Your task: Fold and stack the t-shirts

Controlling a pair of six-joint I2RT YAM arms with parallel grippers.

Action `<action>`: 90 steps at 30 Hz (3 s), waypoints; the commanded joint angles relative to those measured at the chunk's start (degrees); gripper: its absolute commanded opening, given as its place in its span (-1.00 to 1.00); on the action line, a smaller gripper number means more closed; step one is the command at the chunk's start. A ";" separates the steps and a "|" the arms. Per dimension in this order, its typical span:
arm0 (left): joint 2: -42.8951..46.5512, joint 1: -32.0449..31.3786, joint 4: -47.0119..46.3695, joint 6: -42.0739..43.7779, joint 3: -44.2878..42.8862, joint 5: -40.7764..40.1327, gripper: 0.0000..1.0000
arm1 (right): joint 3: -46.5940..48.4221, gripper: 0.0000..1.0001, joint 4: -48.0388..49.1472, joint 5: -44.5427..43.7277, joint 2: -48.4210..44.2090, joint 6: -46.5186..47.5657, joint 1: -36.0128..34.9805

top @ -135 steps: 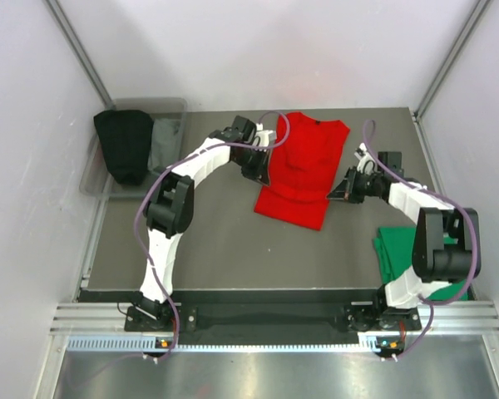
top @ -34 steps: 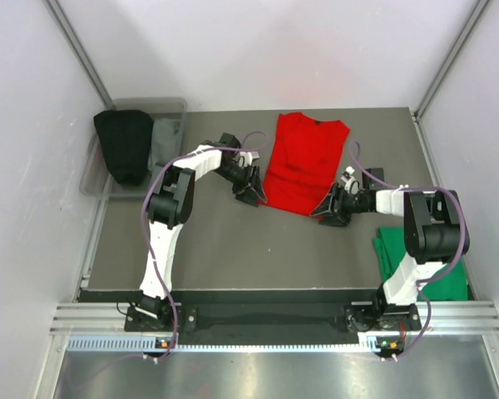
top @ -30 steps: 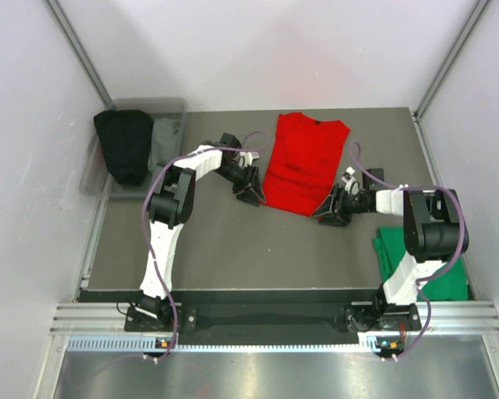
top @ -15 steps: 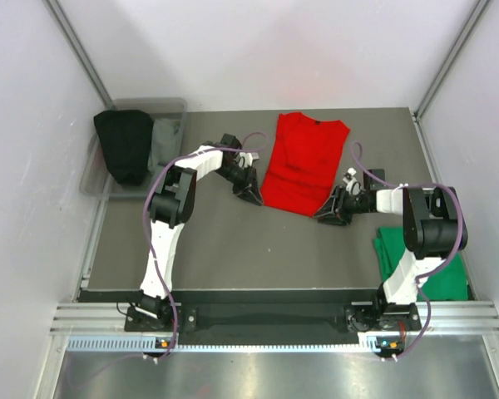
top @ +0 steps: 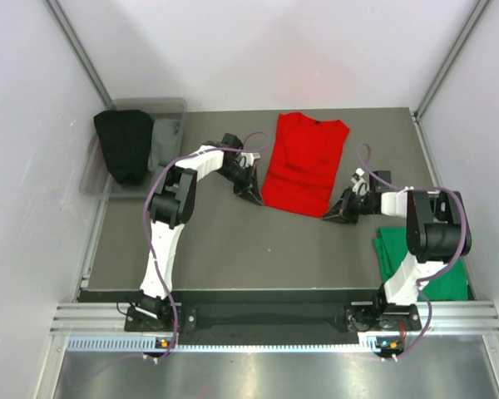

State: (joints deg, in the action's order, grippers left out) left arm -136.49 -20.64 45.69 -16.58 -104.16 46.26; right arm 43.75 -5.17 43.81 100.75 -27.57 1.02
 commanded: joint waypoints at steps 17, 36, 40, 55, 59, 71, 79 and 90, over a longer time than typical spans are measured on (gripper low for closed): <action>27.84 -6.33 -3.86 6.73 5.10 -11.18 -1.00 | -0.68 -1.00 -14.33 3.12 -34.65 2.53 3.20; 17.58 -7.13 -0.61 9.81 -7.18 -12.69 -1.00 | -0.60 -1.00 -11.01 3.73 -37.22 1.82 7.33; 9.51 -6.87 0.36 10.77 -19.47 -13.65 -1.00 | 2.74 -1.00 -7.41 4.17 -31.50 2.08 9.61; -6.51 -4.49 -16.33 10.60 -35.32 -21.11 -1.00 | 19.00 -1.00 14.82 3.21 -1.18 -4.94 10.94; -8.36 -4.40 -21.77 11.48 -36.29 -25.06 -1.00 | 25.67 -1.00 16.33 1.89 3.74 -4.68 11.02; -10.65 -4.67 -32.77 14.47 -37.34 -33.77 -0.14 | 36.93 0.03 23.10 7.77 16.49 -7.50 10.94; 4.11 -4.58 -32.26 10.25 -19.77 -36.25 0.02 | 39.31 0.88 2.41 4.28 9.47 10.39 11.29; 8.17 -3.53 -34.07 -1.77 -7.90 -7.81 -0.13 | 32.98 0.99 -5.73 -0.75 13.94 13.17 11.29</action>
State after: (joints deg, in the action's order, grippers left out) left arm -129.58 -24.88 16.58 -11.68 -113.80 24.75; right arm 76.79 -8.60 44.36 112.40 -16.23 11.64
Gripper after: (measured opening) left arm 0.441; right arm 0.993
